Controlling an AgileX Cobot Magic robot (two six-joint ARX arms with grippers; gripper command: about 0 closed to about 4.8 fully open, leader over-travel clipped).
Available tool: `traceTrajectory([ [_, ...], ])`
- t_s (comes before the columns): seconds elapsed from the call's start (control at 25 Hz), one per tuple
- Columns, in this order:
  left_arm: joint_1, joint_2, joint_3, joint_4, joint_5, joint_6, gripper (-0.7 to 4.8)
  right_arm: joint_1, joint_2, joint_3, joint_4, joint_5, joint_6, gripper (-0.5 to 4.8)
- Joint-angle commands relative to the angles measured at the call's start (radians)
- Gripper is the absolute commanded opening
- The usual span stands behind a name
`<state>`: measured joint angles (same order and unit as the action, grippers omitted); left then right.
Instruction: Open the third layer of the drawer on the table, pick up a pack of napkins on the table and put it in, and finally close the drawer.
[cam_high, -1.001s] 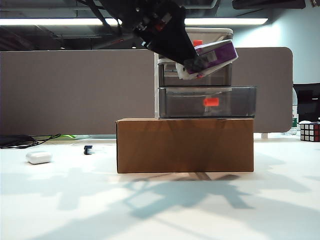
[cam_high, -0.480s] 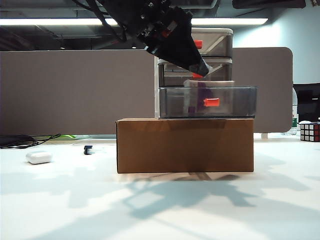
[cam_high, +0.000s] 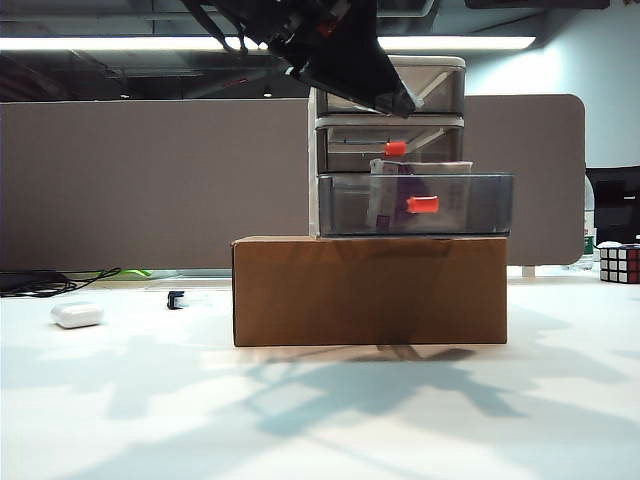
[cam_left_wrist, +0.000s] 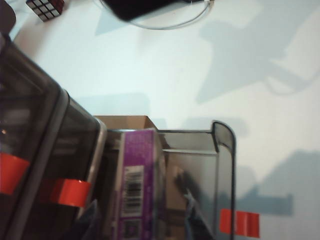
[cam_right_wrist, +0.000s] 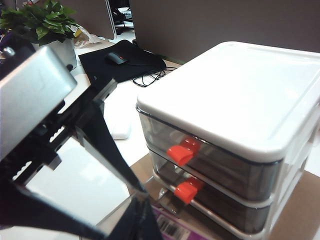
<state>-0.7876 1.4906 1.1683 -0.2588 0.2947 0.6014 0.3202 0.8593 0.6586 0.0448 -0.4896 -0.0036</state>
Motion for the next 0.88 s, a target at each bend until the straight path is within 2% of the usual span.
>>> traceTrajectory([
  [0.04,-0.026,-0.008,0.002,-0.068,0.02,-0.061,1.6,0.0,0.0,0.016,0.042,0.018,0.003,-0.06],
  [0.16,-0.026,0.002,0.002,-0.049,0.015,-0.059,1.52,0.0,0.041,0.051,0.032,0.021,0.003,-0.06],
  [0.28,-0.024,0.023,0.002,0.04,-0.037,-0.056,1.51,0.002,0.057,0.066,0.009,0.016,0.003,-0.06],
  [0.44,-0.012,0.064,0.002,0.081,-0.028,-0.06,1.51,0.001,0.058,0.066,0.011,0.018,-0.008,-0.06],
  [0.6,-0.008,0.109,0.002,0.073,-0.021,-0.07,1.51,0.001,0.059,0.066,0.012,0.021,-0.024,-0.06],
  [0.72,-0.008,0.113,0.002,0.066,-0.021,-0.121,1.51,0.0,0.06,0.066,0.013,0.021,-0.029,-0.06],
  [0.88,-0.008,0.113,0.002,-0.024,0.063,-0.172,1.51,0.0,0.059,0.066,0.019,0.028,-0.031,-0.06],
])
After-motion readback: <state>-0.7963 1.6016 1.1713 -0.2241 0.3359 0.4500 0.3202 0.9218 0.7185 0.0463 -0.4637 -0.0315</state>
